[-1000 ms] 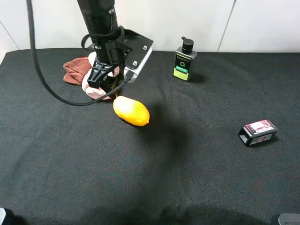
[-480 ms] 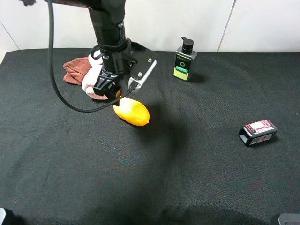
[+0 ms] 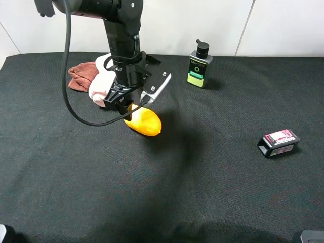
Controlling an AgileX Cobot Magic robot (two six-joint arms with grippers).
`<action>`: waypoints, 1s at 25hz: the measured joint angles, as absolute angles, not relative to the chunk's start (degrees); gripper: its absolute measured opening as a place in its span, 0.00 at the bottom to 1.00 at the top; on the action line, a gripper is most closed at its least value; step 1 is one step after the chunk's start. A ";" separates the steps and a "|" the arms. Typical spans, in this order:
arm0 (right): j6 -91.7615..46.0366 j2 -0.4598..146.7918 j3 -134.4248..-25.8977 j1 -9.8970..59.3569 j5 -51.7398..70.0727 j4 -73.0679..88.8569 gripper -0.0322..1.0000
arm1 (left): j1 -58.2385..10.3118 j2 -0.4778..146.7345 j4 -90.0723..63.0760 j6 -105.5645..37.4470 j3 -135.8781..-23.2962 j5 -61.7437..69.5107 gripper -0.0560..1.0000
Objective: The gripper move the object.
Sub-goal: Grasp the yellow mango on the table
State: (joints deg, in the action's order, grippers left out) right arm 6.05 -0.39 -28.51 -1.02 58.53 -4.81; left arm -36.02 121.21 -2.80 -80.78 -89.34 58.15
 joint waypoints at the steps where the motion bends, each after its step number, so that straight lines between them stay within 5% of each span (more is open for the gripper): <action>1: 6.05 -0.39 -28.51 -1.02 58.53 -4.81 0.64 | -36.07 121.21 -2.85 -80.91 -89.34 58.15 0.77; 25: 6.05 -0.39 -28.51 -1.02 58.53 -4.81 0.64 | -37.10 127.05 -3.27 -81.81 -90.48 55.53 0.77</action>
State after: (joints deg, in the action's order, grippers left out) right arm 6.05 -0.39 -28.51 -1.02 58.53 -4.81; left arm -37.10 127.05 -3.27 -81.81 -90.48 55.53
